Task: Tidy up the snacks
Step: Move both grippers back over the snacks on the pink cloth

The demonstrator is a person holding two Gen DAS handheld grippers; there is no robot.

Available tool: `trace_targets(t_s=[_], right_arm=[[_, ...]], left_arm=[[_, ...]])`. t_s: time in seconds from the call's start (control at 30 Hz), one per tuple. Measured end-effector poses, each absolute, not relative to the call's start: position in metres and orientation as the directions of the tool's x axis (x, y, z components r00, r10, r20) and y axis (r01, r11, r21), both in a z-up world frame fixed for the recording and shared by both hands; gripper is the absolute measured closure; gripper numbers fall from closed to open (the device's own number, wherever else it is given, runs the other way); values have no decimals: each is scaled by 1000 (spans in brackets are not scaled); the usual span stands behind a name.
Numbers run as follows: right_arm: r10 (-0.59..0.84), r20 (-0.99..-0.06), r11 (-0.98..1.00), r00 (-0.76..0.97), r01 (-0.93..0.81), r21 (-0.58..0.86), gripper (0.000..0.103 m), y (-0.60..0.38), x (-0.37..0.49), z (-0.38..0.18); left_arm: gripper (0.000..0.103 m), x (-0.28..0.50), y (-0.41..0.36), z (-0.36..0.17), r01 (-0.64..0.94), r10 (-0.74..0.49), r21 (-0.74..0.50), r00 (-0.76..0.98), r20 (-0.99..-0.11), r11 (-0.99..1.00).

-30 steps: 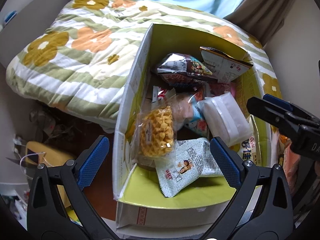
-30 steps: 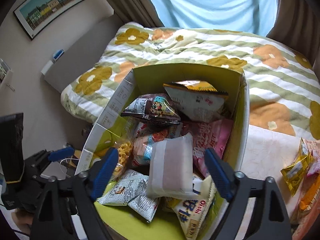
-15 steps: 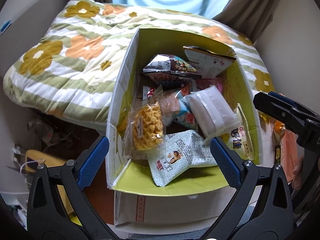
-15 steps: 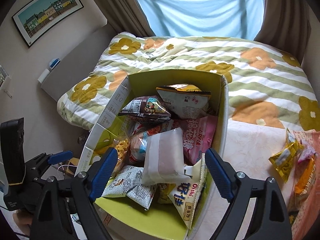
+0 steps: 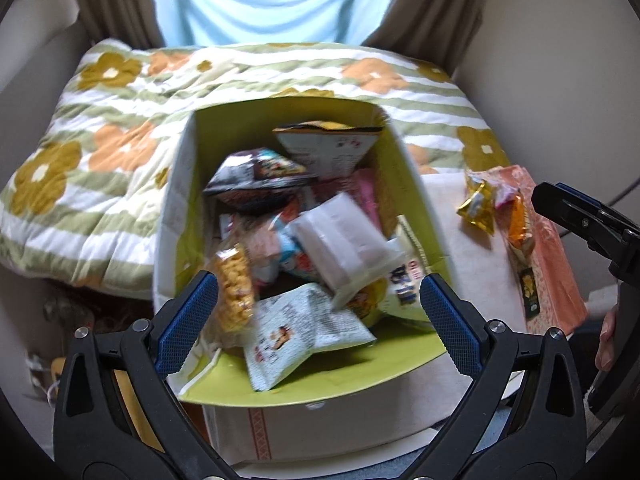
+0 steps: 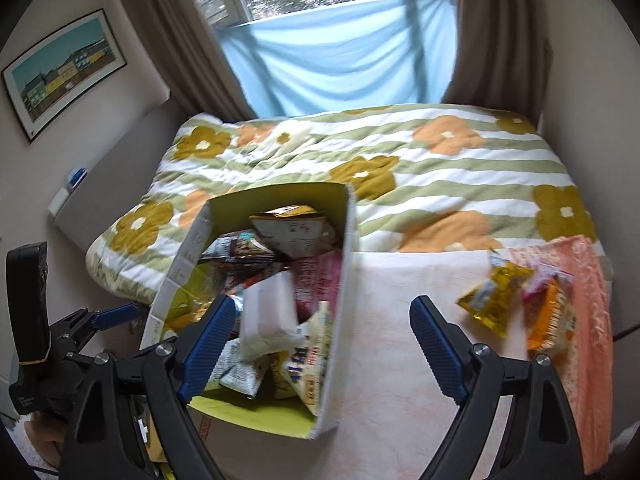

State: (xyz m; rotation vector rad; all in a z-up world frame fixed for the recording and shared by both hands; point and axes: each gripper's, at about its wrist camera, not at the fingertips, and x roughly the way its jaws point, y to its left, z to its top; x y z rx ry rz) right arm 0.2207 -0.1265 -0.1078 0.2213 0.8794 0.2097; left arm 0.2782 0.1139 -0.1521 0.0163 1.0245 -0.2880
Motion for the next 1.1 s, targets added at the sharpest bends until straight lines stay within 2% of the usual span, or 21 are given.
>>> trace_targets(t_s=[0.3,0.47,0.67,0.87,1.1], right_arm=[[83,-780,977,620,105,187,16,-223,179,-110],[-30,-820,972,571,208,109,16,-285,153,-124],[-94,-861,957,500,283,59,16,-332,121,-150],[-93,-910,946,405,319,46,16,-348,105,-197],[-28,-943,955,331,288,73,16,-348,103,-249]], left_arm=[[2,281,30,-130,390,-275,-73,494,-825,918],[2,284,-40,-126,471,-310,-67,461,-831,880],[2,285,-139,-135,576,-345,-64,393,-853,815],[2,294,-224,-175,636,-359,-111,275,-892,764],[2,309,-294,-247,664,-254,-73,181,-950,744]])
